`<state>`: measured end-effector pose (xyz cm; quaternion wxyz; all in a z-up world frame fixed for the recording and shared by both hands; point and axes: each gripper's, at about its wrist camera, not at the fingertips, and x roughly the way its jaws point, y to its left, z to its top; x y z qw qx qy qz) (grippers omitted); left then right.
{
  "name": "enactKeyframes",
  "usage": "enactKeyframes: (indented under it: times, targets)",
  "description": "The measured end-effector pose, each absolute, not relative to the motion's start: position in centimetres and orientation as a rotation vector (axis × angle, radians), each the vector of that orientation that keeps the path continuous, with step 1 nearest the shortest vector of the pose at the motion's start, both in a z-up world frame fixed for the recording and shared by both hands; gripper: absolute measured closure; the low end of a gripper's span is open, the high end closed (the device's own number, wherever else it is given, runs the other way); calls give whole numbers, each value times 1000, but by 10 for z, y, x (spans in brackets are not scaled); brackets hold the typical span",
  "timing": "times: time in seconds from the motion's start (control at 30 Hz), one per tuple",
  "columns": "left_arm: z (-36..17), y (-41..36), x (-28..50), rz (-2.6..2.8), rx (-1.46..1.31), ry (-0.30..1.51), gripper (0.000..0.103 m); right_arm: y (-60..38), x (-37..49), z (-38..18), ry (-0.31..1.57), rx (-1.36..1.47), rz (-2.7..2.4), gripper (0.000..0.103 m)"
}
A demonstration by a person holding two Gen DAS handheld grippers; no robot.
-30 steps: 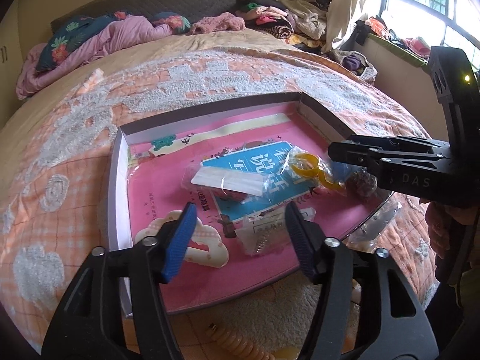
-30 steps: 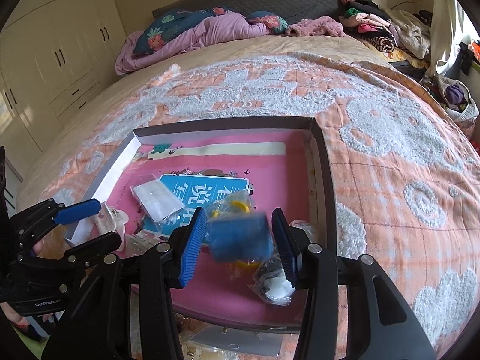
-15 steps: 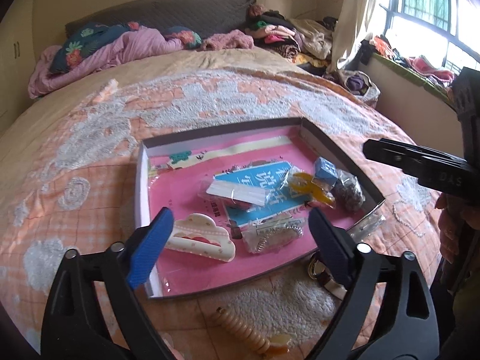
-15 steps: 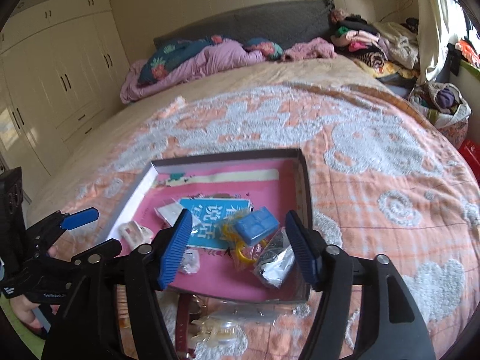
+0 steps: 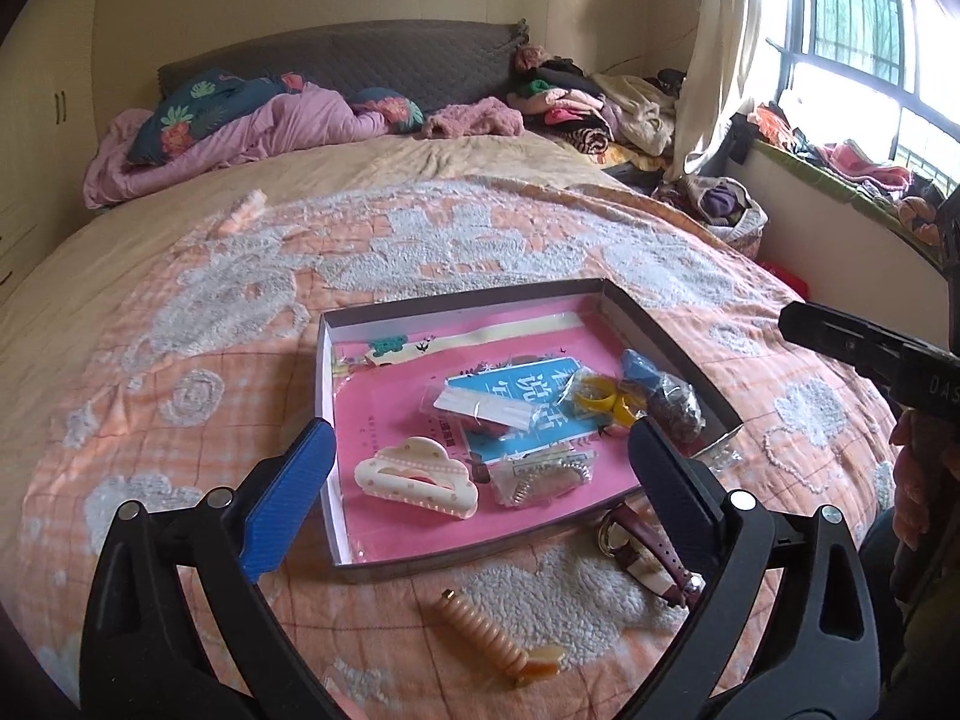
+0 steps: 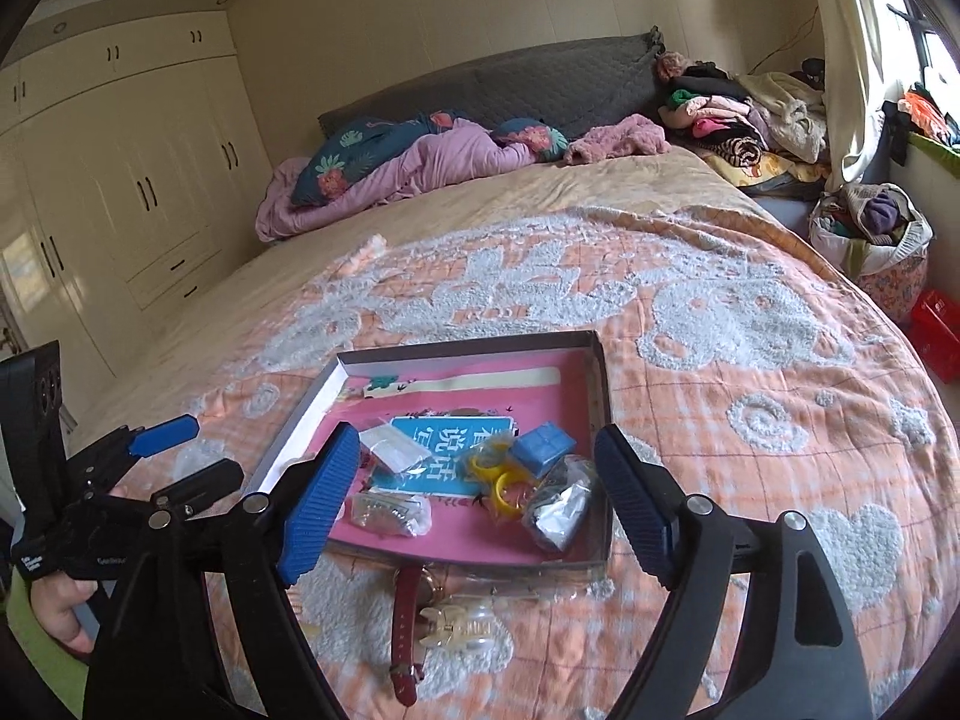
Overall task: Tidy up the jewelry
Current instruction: 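Move both open tools back toward the red watch strap and pearl earrings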
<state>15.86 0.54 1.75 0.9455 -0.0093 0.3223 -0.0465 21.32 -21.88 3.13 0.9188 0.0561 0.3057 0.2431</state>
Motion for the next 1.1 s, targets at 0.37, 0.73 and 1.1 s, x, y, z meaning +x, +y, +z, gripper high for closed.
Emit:
enactKeyframes:
  times: [0.37,0.73,1.1]
  targets:
    - [17,-2,142,-124,-42,671,12,-237,193,34,617,141,487,23]
    - [-1,-25,129,-168,-31,737,12,-248,175,24,652,132,499,23]
    - [-24,-47,126,-234,-31,815,12,-258,166,-1,721,138,501,23]
